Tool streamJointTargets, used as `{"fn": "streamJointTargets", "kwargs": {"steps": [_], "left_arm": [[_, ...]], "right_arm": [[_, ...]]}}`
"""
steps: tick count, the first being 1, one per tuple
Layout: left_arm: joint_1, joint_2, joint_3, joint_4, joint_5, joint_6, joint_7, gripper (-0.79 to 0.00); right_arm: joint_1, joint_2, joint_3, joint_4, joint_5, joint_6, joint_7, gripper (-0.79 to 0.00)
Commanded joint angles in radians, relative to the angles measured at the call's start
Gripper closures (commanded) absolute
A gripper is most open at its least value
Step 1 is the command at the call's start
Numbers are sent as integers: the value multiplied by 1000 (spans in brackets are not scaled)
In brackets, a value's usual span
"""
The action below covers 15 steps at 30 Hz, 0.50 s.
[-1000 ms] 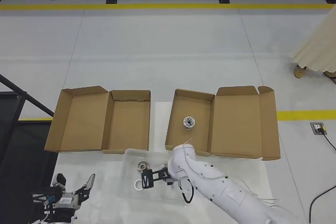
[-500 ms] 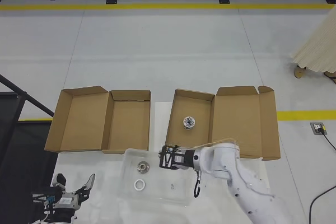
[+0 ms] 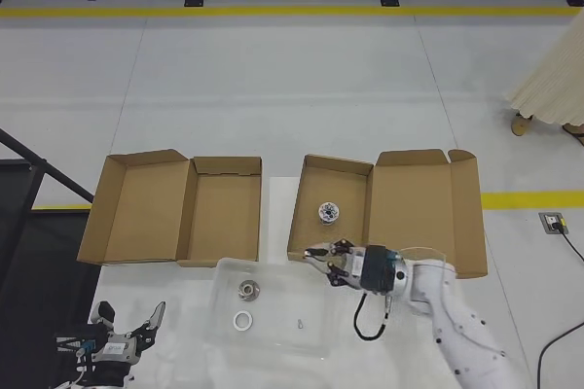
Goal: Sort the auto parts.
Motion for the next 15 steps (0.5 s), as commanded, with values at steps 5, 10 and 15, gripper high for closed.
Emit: {"fn": "streamJointTargets", "kwargs": {"steps": [5, 10, 15], "left_arm": [[0, 0, 0, 0, 0, 0, 0, -785], [0, 0, 0, 0, 0, 0, 0, -785], [0, 0, 0, 0, 0, 0, 0, -785]], "right_arm": [[71, 0, -30, 64, -95, 64, 118, 0], [138, -20, -51, 56, 8, 86, 454, 0], [226, -46, -105, 100, 99, 109, 754, 0]]}}
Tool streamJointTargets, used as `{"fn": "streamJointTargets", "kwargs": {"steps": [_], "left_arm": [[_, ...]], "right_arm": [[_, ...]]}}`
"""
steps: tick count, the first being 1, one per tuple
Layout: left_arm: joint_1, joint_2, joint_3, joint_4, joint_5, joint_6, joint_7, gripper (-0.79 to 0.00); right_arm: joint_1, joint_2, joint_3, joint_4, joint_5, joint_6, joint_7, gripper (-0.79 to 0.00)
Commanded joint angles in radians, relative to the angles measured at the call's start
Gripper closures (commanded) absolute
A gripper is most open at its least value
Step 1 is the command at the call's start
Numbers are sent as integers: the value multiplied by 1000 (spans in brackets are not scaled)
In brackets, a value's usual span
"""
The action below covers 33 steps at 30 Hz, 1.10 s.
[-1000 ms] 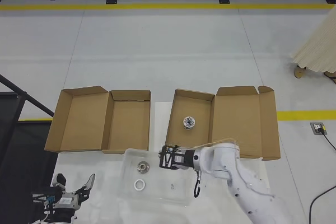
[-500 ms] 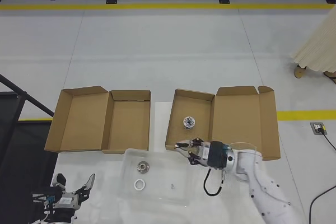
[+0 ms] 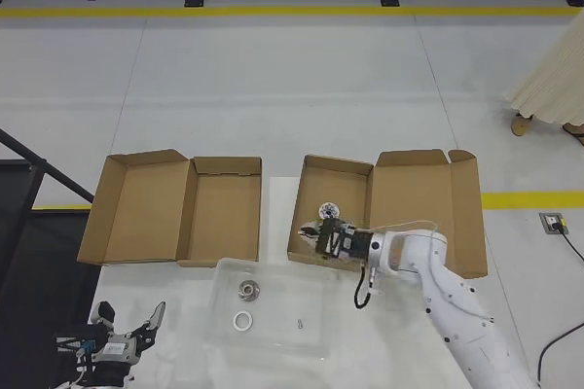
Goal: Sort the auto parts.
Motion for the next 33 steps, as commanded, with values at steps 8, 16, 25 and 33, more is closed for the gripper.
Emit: {"fn": "streamJointTargets", "kwargs": {"steps": [8, 16, 25, 33], "left_arm": [[0, 0, 0, 0, 0, 0, 0, -785], [0, 0, 0, 0, 0, 0, 0, -785], [0, 0, 0, 0, 0, 0, 0, -785], [0, 0, 0, 0, 0, 0, 0, -785]], "right_arm": [[184, -71, -156, 176, 150, 66, 450, 0], [297, -152, -291, 384, 242, 155, 565, 0], [383, -247, -404, 578, 259, 307, 670, 0], [432, -326, -482, 699, 240, 373, 725, 0]]}}
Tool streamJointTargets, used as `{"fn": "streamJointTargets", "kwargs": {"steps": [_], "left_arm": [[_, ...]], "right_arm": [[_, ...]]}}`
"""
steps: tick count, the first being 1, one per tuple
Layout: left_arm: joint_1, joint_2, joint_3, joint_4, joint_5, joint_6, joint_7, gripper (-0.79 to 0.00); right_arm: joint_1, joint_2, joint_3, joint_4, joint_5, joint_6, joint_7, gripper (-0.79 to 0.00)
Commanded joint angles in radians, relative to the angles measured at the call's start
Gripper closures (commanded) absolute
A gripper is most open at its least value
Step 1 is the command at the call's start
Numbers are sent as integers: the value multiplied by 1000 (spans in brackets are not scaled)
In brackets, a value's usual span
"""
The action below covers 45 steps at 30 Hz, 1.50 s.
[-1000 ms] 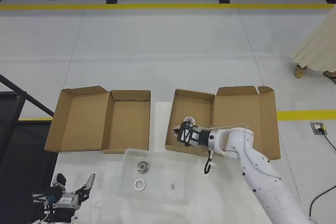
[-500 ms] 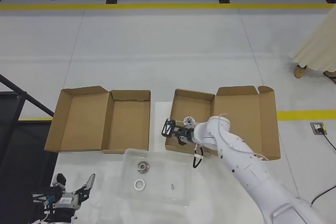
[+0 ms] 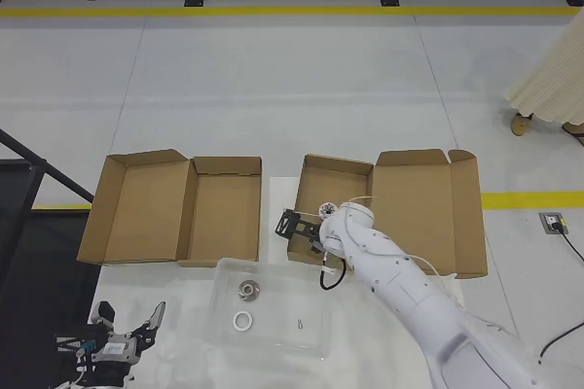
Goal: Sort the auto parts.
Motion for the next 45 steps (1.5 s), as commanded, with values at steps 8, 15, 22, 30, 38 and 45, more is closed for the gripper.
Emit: {"fn": "streamJointTargets", "kwargs": {"steps": [8, 15, 22, 30, 38, 45], "left_arm": [[0, 0, 0, 0, 0, 0, 0, -785], [0, 0, 0, 0, 0, 0, 0, -785], [0, 0, 0, 0, 0, 0, 0, -785], [0, 0, 0, 0, 0, 0, 0, -785], [0, 0, 0, 0, 0, 0, 0, -785], [0, 0, 0, 0, 0, 0, 0, -785]], "right_arm": [[39, -74, -40, 156, 12, 1, -12, -120], [55, -110, -47, 248, 23, -1, -44, -182], [72, -127, -46, 291, 20, 15, -89, -188], [89, -133, -34, 308, 26, 31, -141, -212], [107, -125, -24, 300, 18, -10, -210, -209], [119, -96, -10, 261, -3, -82, -323, -191]]}}
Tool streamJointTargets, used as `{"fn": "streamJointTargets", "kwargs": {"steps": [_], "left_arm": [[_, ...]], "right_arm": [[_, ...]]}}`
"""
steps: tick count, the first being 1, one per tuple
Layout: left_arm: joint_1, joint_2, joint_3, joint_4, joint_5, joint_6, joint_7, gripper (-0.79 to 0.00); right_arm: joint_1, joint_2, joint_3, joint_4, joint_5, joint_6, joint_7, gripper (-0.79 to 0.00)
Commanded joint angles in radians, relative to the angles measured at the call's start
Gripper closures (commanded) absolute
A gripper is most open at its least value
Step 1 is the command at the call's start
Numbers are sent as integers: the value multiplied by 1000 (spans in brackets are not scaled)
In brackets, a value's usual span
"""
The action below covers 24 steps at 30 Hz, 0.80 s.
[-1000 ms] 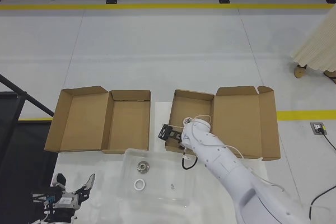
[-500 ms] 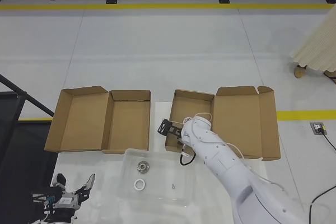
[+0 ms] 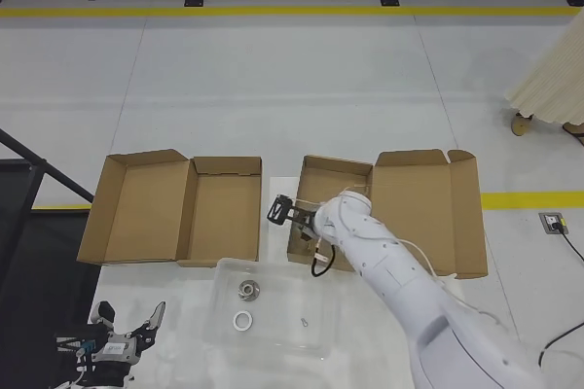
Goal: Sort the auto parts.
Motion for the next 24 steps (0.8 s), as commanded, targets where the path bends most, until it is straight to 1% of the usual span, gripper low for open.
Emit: {"fn": "streamJointTargets", "kwargs": {"steps": [1, 4, 7, 10, 12, 14, 16, 19, 20, 21, 24], "left_arm": [[0, 0, 0, 0, 0, 0, 0, -785], [0, 0, 0, 0, 0, 0, 0, -785], [0, 0, 0, 0, 0, 0, 0, -785], [0, 0, 0, 0, 0, 0, 0, -785], [0, 0, 0, 0, 0, 0, 0, -785], [0, 0, 0, 0, 0, 0, 0, -785], [0, 0, 0, 0, 0, 0, 0, -785], [0, 0, 0, 0, 0, 0, 0, -785], [0, 0, 0, 0, 0, 0, 0, -785], [0, 0, 0, 0, 0, 0, 0, -785], [0, 0, 0, 0, 0, 0, 0, -785]], "right_arm": [[2, 13, 5, -11, -10, -18, -40, -194], [-4, 38, 15, -43, -31, -43, -97, -194], [-26, 69, 29, -108, -55, -56, -138, -197], [-63, 111, 55, -215, -81, -84, -163, -194], [-106, 147, 80, -323, -108, -99, -153, -203], [-172, 189, 123, -475, -134, -104, -111, -206], [-267, 239, 191, -669, -159, -114, -42, -209], [-459, 313, 328, -1008, -185, -167, 88, -222], [-549, 338, 386, -1147, -188, -198, 142, -228], [-610, 354, 421, -1238, -187, -227, 175, -231], [-732, 381, 483, -1406, -175, -302, 240, -262]]}}
